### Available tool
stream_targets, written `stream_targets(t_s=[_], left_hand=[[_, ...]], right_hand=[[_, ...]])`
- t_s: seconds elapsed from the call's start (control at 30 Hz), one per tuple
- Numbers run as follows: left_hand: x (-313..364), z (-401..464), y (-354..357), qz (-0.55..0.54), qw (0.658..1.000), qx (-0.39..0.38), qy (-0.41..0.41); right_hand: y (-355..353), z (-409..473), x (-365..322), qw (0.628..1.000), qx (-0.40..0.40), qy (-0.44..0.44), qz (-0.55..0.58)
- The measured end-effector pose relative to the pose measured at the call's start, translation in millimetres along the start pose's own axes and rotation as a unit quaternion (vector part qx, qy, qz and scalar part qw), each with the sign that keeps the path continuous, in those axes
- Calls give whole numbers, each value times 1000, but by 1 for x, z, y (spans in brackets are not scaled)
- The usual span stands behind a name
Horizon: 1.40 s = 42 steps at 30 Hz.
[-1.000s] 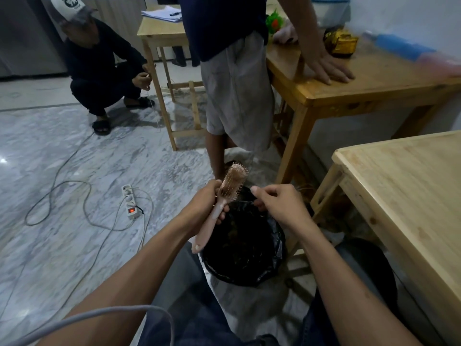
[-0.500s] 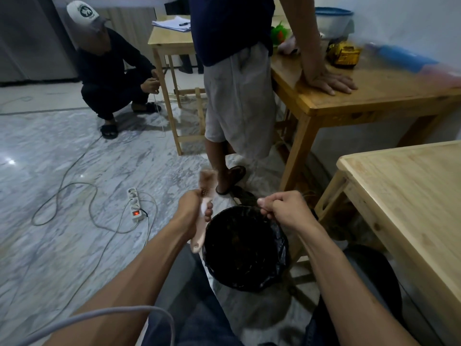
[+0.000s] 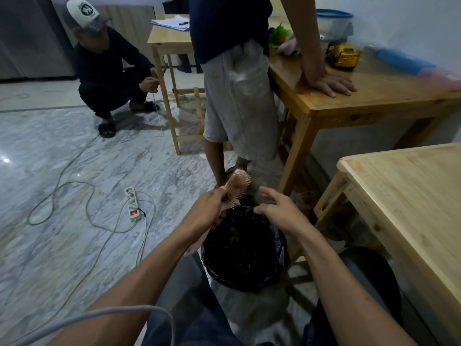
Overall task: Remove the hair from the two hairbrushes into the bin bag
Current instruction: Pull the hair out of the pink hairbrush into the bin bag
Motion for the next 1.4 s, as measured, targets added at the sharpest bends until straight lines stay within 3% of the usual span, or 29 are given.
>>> stream_targets(t_s=[0.13, 0.2, 0.43, 0.67, 0.73, 0.83, 0.87, 1.0, 1.1, 1.27, 1.33, 1.4], left_hand=[[11, -9, 13, -7, 999, -28, 30], [13, -10, 13, -18, 999, -25, 36], [-10, 7, -25, 132, 987, 88, 25], [-28, 24, -34, 141, 975, 171, -21], [-29, 27, -42, 128, 972, 194, -35], [-50, 33, -66, 142, 958, 226, -107], [-61, 33, -75, 133, 952, 239, -135], [-62, 21, -65, 80, 966, 216, -117], [-38, 19, -36, 92, 980, 165, -56], [-21, 14, -20, 157, 980, 123, 6], [-18, 13, -18, 206, 969, 133, 22], [-13, 11, -15, 254, 956, 142, 38]], right_hand=[[20, -5, -2, 981, -129, -24, 141], [26, -8, -1, 972, -157, -37, 174], [3, -10, 1, 980, -4, -84, 179], [-3, -15, -5, 948, 70, -98, 296], [-5, -20, -8, 921, 76, -112, 366], [-26, -31, -21, 835, 74, -138, 527], [-36, -34, -28, 834, 80, -155, 524], [-29, -23, -37, 932, 104, -153, 311], [6, -8, -20, 972, 59, -91, 209], [14, -4, -8, 996, 21, 26, 81], [-1, -5, -11, 995, 79, 8, -65], [-13, -6, -21, 970, 130, -40, -203]])
Point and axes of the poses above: each hand's wrist, its own z-axis towards the middle knuckle, its own y-axis out of the palm, x = y × z, the point moved 5 cm from there along z, towards the middle knuckle, and after that the axes turned 6 degrees about z, right-handed, at the moved point
